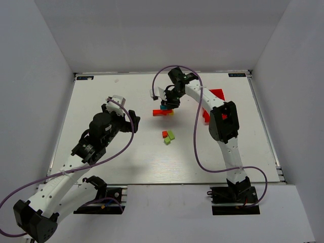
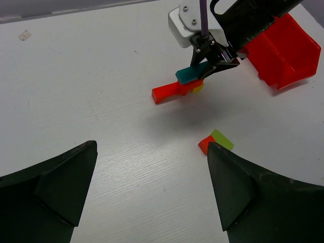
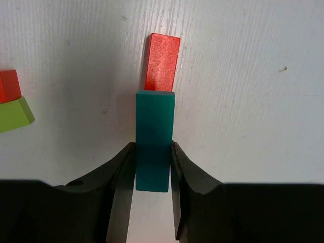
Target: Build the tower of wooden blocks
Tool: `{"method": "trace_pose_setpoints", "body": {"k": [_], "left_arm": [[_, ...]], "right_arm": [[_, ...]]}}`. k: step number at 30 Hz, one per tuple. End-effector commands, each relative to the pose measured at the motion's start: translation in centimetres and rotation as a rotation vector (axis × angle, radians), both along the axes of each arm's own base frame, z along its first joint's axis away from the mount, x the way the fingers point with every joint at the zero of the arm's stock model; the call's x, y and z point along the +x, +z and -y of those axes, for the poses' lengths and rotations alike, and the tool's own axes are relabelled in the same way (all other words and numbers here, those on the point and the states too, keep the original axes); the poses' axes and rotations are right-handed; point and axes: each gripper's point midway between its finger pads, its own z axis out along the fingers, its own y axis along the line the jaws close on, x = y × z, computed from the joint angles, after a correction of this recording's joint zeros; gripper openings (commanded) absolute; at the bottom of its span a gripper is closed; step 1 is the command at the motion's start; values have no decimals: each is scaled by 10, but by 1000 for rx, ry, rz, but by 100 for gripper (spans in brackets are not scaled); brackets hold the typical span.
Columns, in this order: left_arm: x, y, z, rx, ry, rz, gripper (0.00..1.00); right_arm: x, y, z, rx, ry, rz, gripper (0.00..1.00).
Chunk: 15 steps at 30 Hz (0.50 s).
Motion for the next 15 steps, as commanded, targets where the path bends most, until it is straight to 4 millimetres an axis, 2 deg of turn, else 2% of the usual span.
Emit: {"method": "trace_pose_setpoints", "body": {"k": [1,15], "left_arm": [[-1,7,-1,-6,-4,23,99],[-1,7,-1,-6,-4,23,99]], "right_arm": [[7,5,-4,17,-8,15,1],[9,1,-3,10,-15,10,5]]}}
